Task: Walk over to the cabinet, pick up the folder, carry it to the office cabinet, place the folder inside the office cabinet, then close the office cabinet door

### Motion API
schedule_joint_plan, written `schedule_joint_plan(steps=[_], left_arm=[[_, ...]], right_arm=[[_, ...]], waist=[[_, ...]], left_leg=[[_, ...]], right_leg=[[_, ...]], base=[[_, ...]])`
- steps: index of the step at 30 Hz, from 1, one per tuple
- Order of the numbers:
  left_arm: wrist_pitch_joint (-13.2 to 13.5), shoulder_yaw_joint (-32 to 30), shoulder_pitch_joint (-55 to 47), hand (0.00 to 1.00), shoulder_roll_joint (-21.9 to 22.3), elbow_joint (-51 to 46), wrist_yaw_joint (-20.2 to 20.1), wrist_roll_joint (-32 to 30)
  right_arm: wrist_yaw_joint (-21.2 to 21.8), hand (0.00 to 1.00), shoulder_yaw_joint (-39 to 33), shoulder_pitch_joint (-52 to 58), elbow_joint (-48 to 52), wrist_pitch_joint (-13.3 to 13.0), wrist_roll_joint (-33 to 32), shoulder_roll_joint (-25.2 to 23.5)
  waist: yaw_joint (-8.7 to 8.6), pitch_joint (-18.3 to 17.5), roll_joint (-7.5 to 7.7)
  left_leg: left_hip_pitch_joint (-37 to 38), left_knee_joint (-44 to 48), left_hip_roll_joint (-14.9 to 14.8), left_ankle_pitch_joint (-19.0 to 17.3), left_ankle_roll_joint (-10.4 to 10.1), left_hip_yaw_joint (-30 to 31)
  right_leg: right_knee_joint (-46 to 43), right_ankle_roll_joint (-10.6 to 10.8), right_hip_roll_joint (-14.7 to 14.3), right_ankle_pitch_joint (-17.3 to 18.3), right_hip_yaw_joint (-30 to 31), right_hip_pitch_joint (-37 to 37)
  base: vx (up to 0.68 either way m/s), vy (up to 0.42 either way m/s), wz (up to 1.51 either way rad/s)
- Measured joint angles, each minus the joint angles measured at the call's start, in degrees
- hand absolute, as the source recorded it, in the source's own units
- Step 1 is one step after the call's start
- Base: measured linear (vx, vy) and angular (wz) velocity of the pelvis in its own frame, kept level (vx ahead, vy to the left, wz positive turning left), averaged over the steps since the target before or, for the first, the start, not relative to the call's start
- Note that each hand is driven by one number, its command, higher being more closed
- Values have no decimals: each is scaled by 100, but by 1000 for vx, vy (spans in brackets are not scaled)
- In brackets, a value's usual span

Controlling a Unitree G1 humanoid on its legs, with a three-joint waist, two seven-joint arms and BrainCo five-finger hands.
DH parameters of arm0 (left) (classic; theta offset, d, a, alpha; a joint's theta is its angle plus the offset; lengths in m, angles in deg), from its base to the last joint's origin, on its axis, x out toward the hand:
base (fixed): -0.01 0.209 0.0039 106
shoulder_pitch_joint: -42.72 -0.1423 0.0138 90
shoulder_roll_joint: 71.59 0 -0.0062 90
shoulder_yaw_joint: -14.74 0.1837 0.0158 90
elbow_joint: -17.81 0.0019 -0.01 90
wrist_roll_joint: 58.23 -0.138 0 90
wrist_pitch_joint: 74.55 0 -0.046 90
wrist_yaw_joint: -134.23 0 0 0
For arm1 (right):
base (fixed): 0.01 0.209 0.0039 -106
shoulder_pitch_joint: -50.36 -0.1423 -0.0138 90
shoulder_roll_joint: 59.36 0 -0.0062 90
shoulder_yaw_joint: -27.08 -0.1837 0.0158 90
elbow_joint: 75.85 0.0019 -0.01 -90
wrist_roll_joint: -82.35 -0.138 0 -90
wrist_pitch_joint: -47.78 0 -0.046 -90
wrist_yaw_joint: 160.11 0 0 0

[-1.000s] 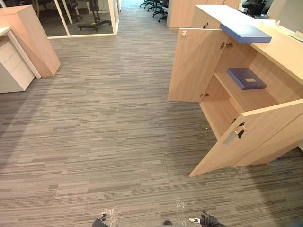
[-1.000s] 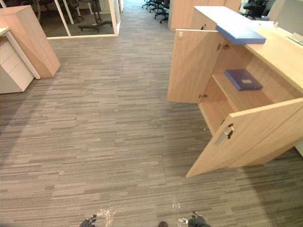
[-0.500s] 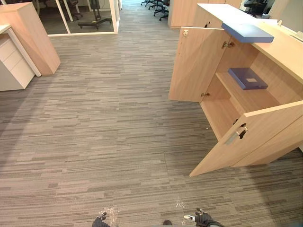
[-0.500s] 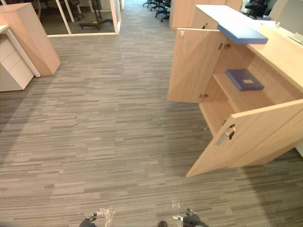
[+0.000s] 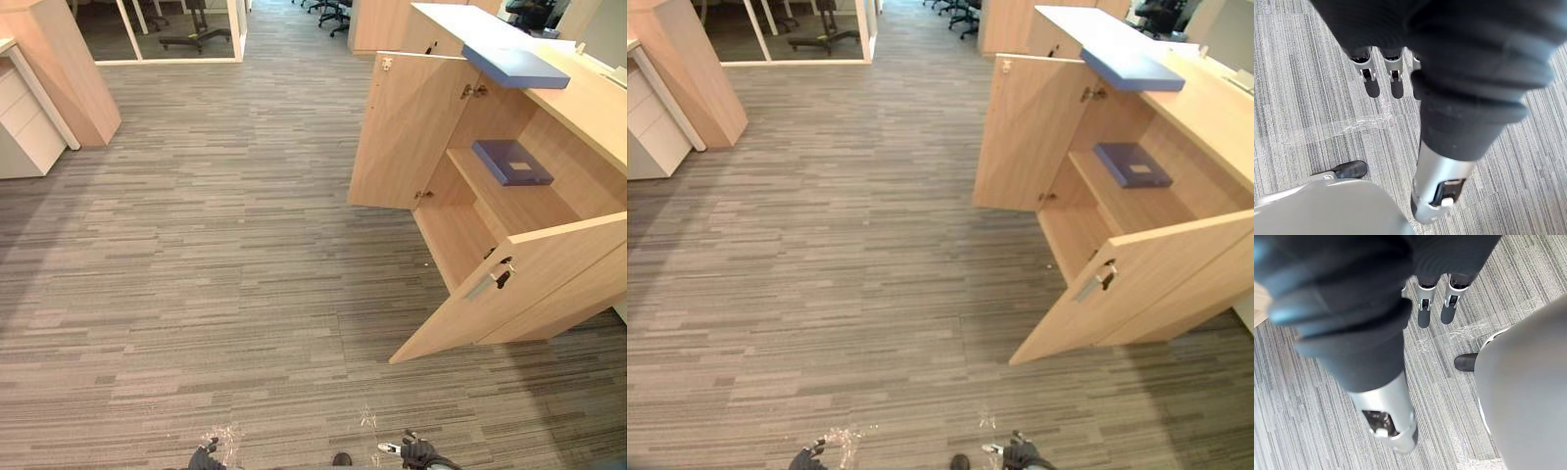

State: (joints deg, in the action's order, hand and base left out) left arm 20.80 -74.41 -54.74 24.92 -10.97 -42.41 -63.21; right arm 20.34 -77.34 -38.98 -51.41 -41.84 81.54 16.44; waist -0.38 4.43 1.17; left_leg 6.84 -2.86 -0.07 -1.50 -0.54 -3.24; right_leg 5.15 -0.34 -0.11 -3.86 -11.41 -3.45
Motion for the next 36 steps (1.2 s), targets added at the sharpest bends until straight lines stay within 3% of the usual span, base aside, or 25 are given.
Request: schedule_joint_plan(steps=[7,10,11,12,14,15,17,18,20,23,24,25,28,30,32,34,35,36], left_arm=[[14,5,35,0,-18,-1,13,2],[14,-37,50,0,-48,-65,71,42],[17,-151,58,0,-49,-158,126,111],[35,-337,53,0,-14,-279,171,170],[63,-602,43,0,63,-457,248,332],[72,-800,32,0,162,-574,286,392],[117,-1017,-24,0,278,-638,395,608],[148,-1055,-67,0,308,-686,453,704],[151,-1053,-72,0,309,-684,454,702],[144,-994,-102,0,349,-665,453,674],[143,-985,-130,0,386,-664,453,674],[139,-982,-127,0,373,-629,451,674],[135,-904,-87,0,312,-613,452,635],[135,-671,-98,0,262,-613,448,546],[137,-458,-106,0,221,-604,439,419],[148,-132,-78,0,252,-551,386,219],[161,-57,-53,0,241,-555,379,214],[196,58,-23,0,226,-558,374,215]], right_arm=[[-3,0,7,-48,3,-23,4,-7],[-8,0,51,-90,9,-37,1,-35],[-12,0,56,-96,19,-42,-13,-54],[-17,0,62,-104,78,-50,-22,-56],[-45,0,81,-76,210,-61,-26,-43],[-65,0,112,-39,301,-62,-26,-15],[-75,0,105,12,432,-65,-30,-1],[-86,0,98,43,454,-61,-28,20],[-94,0,95,53,456,-61,-29,39],[-95,0,97,51,453,-61,-29,59],[-94,0,100,59,451,-62,-28,79],[-95,0,104,51,367,-62,-26,83],[-63,0,64,24,266,-64,-9,29],[-55,0,67,12,212,-61,4,25],[-48,0,76,3,180,-60,3,32],[-45,0,71,-3,193,-60,0,204],[-45,0,70,-23,203,-54,1,238],[-69,0,74,2,321,-93,2,303]], waist=[[-6,64,-6],[-10,190,68],[-10,261,117],[7,385,126],[17,531,118],[19,577,66],[74,645,-2],[110,645,-6],[134,645,-7],[148,613,-86],[153,575,-164],[179,542,-170],[224,446,-72],[297,309,-68],[309,210,-103],[256,34,-293],[225,29,-303],[157,26,-341]], left_leg=[[-84,-97,55,127,15,279],[-184,84,73,51,-42,271],[-420,569,82,-184,-105,268],[-789,1416,44,-504,-302,129],[-1420,2899,-78,-652,-504,-373],[-1738,3670,-227,-620,-489,-611],[-2158,4586,-645,-1000,-86,-1052],[-2337,4342,-927,-1143,-45,-1280],[-2383,3651,-918,-1083,-120,-1251],[-2154,1175,-786,-375,-422,-1076],[-2110,915,-841,-221,-519,-1051],[-2050,924,-762,267,-489,-1211],[-2046,1161,-442,289,-326,-1378],[-1811,1112,-174,172,-21,-1656],[-1585,984,19,89,102,-1834],[-1274,874,234,-81,352,-1961],[-1127,831,296,-102,377,-1912],[-765,730,446,-172,467,-1806]], right_leg=[[-1,35,73,26,-322,7],[-7,44,99,54,-333,-10],[-38,56,130,142,-351,5],[-77,-18,147,223,-361,-6],[-244,-57,220,322,-361,-8],[-328,-109,225,385,-358,-41],[-500,-98,243,532,-262,-168],[-545,-41,337,593,-143,-173],[-545,8,470,624,-66,-183],[-504,306,807,757,99,-189],[-468,412,816,774,135,-197],[-378,549,957,814,204,-296],[-585,577,1279,788,163,-350],[-604,852,1609,594,230,-345],[-767,885,1811,549,250,-290],[-2047,884,2073,549,484,260],[-2622,872,2200,543,475,467],[-3861,509,2525,324,287,896]], base=[[-13,-4,23],[-4,0,3],[-9,6,8],[-26,16,6],[-63,26,1],[-45,18,-5],[57,31,-20],[102,74,-29],[118,134,-24],[235,312,-22],[268,373,-33],[324,354,-31],[394,273,-19],[358,233,-44],[376,260,-57],[385,324,-50],[335,260,-16],[339,226,10]])
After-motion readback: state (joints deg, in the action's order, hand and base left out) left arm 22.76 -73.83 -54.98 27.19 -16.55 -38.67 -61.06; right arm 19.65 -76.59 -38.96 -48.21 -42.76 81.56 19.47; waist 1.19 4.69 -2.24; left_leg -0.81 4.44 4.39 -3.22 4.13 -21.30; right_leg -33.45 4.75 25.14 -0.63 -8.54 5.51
